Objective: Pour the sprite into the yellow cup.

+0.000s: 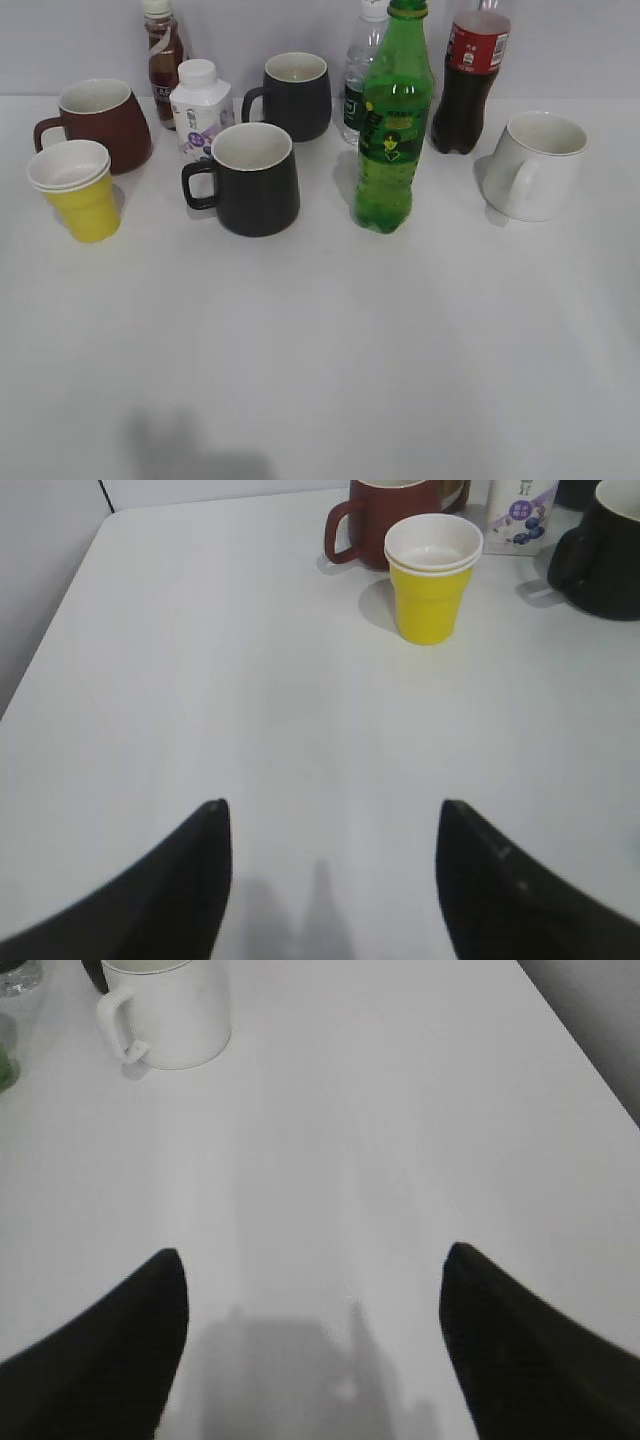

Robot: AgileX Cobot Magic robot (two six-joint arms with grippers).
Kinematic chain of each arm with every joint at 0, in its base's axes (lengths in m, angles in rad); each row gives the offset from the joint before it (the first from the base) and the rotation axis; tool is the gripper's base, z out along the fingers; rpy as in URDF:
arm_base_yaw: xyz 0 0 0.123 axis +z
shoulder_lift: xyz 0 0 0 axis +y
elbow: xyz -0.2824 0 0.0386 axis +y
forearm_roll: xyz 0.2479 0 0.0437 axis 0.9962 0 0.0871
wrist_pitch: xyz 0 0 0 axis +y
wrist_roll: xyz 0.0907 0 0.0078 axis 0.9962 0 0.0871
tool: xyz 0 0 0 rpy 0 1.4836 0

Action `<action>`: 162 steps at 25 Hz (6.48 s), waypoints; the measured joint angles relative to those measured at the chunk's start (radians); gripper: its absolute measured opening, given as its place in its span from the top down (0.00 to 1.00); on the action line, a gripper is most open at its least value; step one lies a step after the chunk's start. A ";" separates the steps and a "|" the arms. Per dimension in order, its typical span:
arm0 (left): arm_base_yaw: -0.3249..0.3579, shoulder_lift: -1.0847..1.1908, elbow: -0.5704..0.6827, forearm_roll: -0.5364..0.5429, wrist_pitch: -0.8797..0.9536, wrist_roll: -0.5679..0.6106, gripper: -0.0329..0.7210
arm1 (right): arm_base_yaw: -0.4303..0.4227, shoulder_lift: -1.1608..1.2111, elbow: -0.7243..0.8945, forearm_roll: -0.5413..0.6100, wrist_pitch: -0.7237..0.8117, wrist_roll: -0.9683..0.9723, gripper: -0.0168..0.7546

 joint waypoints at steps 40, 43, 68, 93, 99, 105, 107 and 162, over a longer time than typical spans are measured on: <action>0.000 0.000 0.000 -0.009 0.000 0.000 0.30 | 0.000 0.000 0.000 0.009 0.000 0.000 0.22; 0.000 0.000 0.000 -0.013 0.000 0.000 0.30 | 0.000 0.028 -0.002 0.039 -0.005 -0.002 0.22; 0.000 0.459 0.117 -0.076 -0.992 0.000 0.31 | 0.241 0.626 -0.027 0.341 -0.728 -0.365 0.22; -0.215 1.012 0.397 -0.217 -1.579 -0.001 0.31 | 0.446 1.234 -0.027 0.341 -1.277 -0.368 0.22; -0.218 1.249 0.398 -0.092 -1.874 -0.001 0.24 | 0.450 1.298 -0.028 0.341 -1.352 -0.360 0.22; -0.221 1.638 0.366 -0.056 -2.221 -0.001 0.16 | 0.450 1.306 -0.028 0.341 -1.415 -0.360 0.22; -0.221 1.755 0.320 -0.037 -2.252 -0.001 0.16 | 0.450 1.306 -0.028 0.341 -1.432 -0.360 0.22; -0.223 1.780 0.209 0.359 -2.276 -0.153 0.44 | 0.450 1.824 -0.179 -0.178 -1.847 0.049 0.19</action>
